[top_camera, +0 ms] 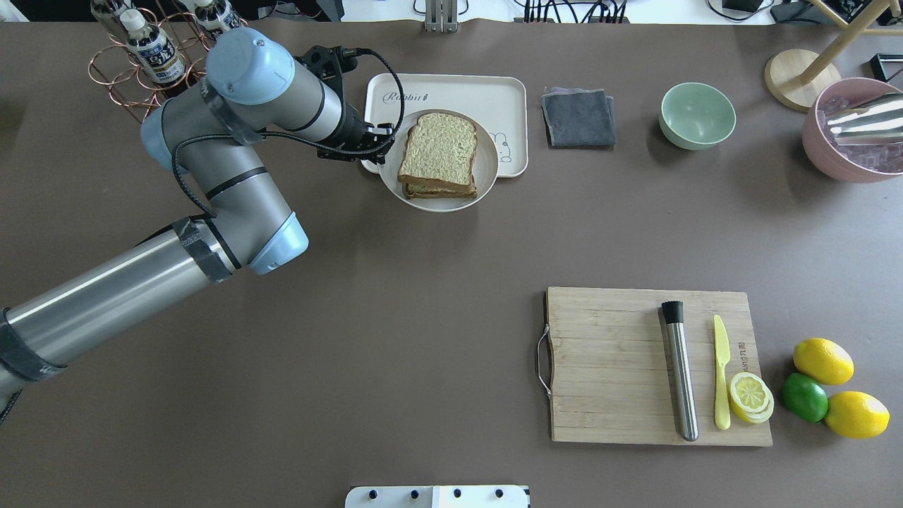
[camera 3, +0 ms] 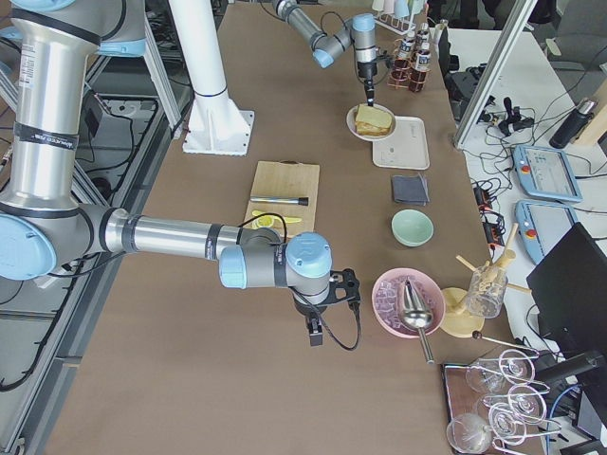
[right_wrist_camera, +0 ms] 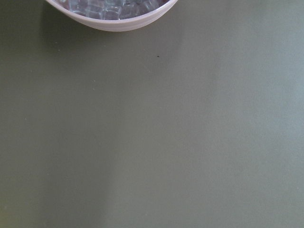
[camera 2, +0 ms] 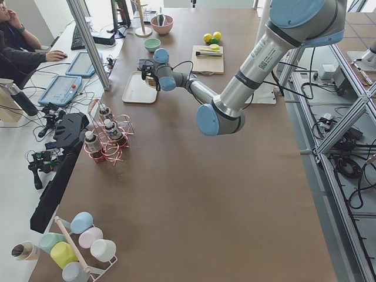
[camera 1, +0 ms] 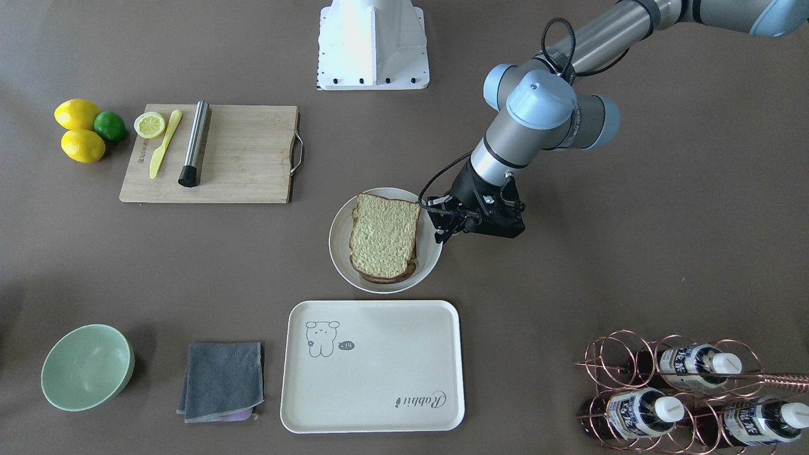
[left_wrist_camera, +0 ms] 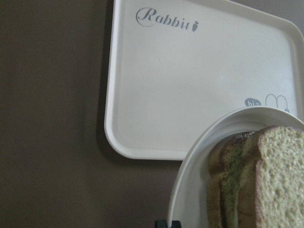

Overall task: Make sandwich and place on tray
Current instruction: 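Lift the plate and carry it onto the cream tray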

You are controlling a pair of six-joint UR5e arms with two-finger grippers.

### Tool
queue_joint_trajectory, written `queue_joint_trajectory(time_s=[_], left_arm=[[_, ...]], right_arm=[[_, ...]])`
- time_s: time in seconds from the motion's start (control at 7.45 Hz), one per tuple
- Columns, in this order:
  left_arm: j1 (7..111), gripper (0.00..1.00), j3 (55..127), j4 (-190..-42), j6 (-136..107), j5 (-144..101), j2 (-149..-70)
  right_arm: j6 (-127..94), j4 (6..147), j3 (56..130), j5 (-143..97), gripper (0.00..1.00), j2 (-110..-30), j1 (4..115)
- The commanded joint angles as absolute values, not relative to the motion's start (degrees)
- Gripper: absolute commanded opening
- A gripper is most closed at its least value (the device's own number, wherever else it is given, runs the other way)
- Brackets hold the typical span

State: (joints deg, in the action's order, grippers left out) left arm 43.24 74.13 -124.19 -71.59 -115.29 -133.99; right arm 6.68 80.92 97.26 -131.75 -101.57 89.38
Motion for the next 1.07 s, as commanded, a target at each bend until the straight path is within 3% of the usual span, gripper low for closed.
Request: queue_joint_trajectory(time_s=[0.0, 0.54, 0.94], left_arm=[[45.5, 0.0, 64.2, -124.4, -71.4, -116.1, -141.7], [46.9, 0.0, 43.8, -133.2, -71.4, -115.8, -151.4], [46.5, 0.0, 40.0, -135.8, -71.3, -114.2, -152.3]], right_arm=[[6.7, 80.8, 97.2, -131.7, 1.0, -101.3, 89.3], [6.6, 80.9, 97.2, -131.7, 1.0, -100.9, 89.3], [6.6, 80.8, 97.2, -131.7, 1.0, -100.9, 89.3]])
